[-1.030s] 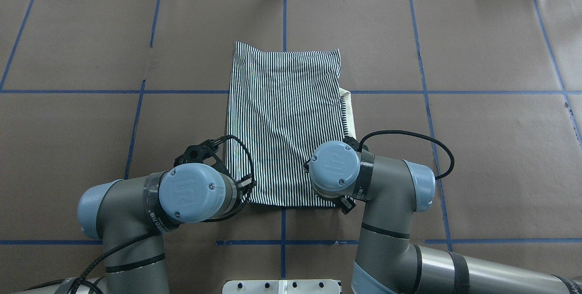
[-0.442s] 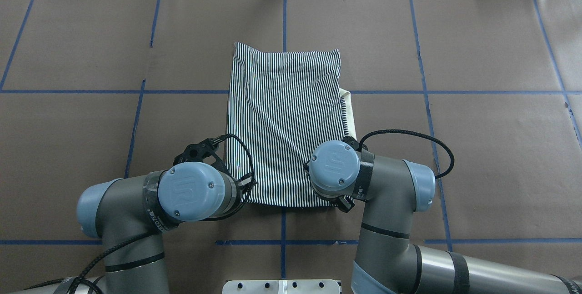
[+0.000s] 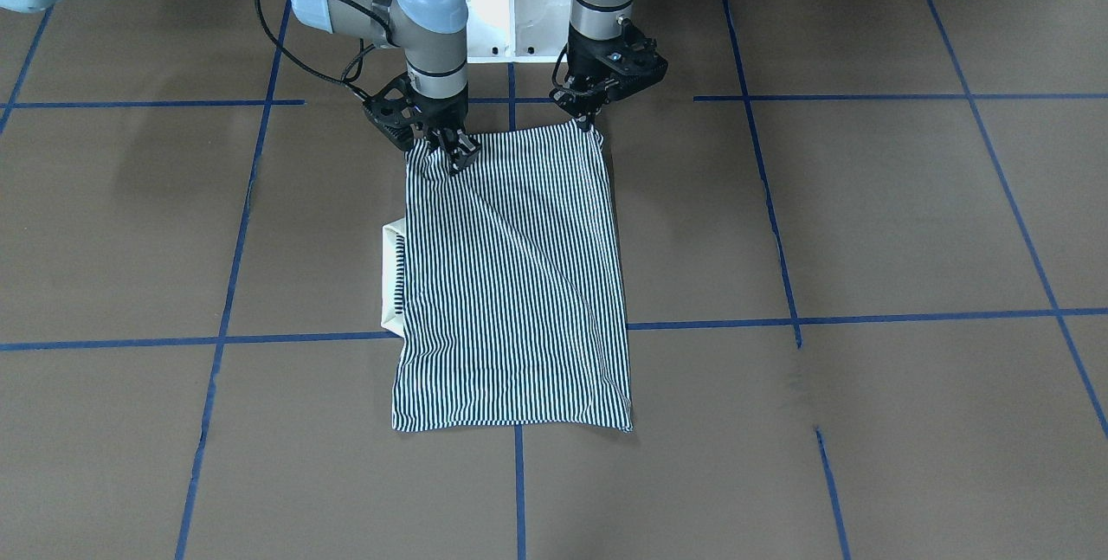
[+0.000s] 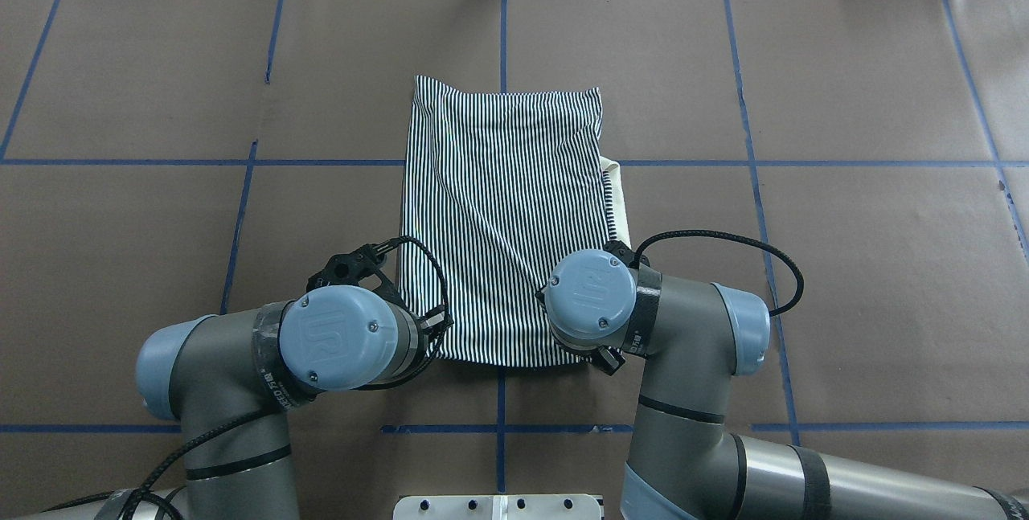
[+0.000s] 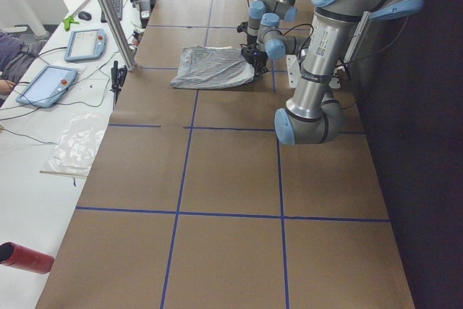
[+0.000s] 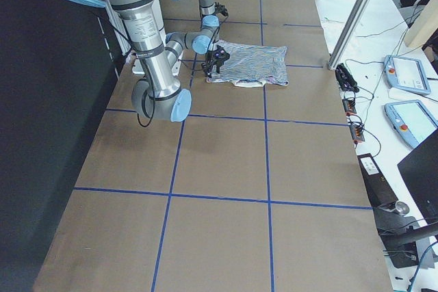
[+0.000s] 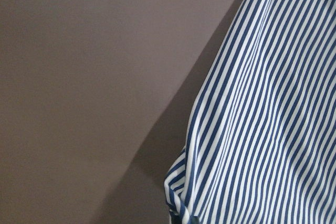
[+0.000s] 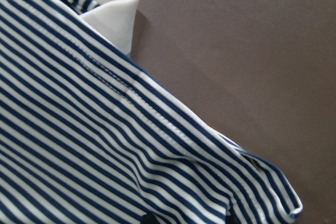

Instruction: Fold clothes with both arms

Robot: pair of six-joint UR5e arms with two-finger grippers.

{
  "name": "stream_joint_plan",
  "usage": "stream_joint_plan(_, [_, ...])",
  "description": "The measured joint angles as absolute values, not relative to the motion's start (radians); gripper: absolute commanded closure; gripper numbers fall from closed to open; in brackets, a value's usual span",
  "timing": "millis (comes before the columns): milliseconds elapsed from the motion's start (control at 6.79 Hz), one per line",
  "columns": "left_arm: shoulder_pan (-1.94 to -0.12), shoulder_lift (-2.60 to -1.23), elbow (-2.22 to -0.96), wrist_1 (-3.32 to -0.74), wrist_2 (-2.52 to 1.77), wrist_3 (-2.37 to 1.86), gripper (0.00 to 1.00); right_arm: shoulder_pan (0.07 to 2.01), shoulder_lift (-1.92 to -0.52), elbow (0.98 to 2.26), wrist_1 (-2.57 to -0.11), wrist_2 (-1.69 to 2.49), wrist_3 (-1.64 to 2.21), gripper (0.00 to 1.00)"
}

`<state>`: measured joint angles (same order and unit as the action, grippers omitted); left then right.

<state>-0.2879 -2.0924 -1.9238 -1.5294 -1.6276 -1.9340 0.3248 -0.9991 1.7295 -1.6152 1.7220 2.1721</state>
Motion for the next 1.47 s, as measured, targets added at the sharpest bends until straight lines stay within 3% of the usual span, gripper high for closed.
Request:
stream_joint_plan(1030, [-0.283, -2.093, -1.960, -1.529, -1.635, -1.935, 1.00, 0.323, -1.004, 1.745, -1.583, 1.687, 2.174, 1.00])
stream_joint_plan(1472, [-0.223, -2.072, -2.029, -1.515, -1.650, -1.948, 1.00, 0.291, -1.058, 1.892, -1.566, 1.689, 2.174, 1.00])
